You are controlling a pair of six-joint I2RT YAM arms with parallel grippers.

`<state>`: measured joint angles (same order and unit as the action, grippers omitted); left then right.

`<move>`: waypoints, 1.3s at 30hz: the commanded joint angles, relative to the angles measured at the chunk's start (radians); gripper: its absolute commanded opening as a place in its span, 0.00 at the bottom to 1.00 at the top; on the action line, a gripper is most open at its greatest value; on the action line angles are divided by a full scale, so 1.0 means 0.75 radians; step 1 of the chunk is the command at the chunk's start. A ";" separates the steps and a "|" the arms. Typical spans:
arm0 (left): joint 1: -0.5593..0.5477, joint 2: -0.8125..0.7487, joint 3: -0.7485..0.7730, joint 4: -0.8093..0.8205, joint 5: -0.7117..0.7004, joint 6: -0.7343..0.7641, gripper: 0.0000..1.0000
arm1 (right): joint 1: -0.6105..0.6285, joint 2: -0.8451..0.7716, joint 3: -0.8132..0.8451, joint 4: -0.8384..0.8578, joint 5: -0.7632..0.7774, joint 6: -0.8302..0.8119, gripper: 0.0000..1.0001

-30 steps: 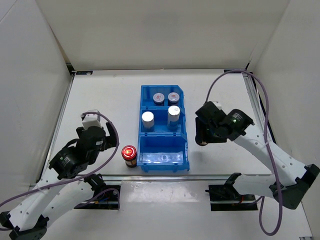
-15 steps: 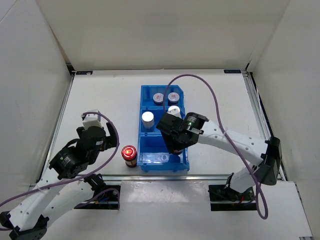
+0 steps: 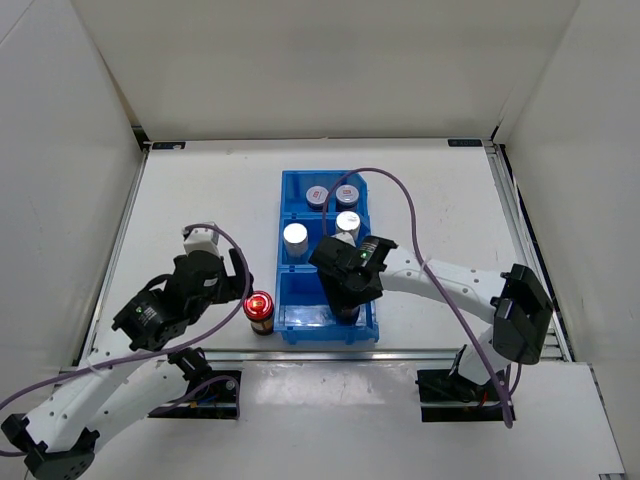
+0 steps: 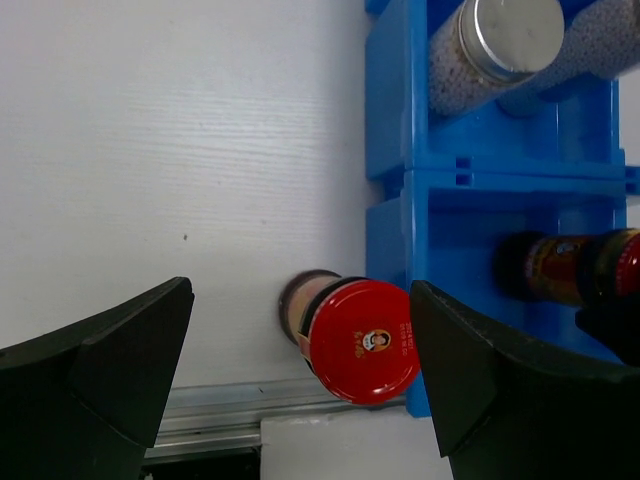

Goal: Organize the condiment bottles

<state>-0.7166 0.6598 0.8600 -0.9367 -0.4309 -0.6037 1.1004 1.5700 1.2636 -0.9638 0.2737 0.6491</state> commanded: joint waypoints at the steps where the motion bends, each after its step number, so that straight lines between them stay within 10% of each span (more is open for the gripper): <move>1: -0.006 -0.023 -0.071 0.062 0.131 -0.083 1.00 | 0.003 -0.023 0.015 0.044 0.022 -0.014 0.61; 4: -0.006 -0.023 -0.128 0.099 0.184 -0.083 1.00 | 0.003 -0.023 0.121 -0.087 0.144 -0.015 1.00; 29: -0.192 0.222 -0.243 0.198 0.157 -0.177 1.00 | 0.003 -0.496 0.426 -0.735 0.486 -0.019 1.00; 39: -0.216 0.180 -0.118 0.051 -0.016 -0.253 0.51 | 0.003 -0.641 0.467 -0.887 0.527 0.051 1.00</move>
<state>-0.8738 0.8364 0.7086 -0.8280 -0.3611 -0.7673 1.1007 1.1362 1.5780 -1.3403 0.6270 0.6533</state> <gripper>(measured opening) 0.789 0.998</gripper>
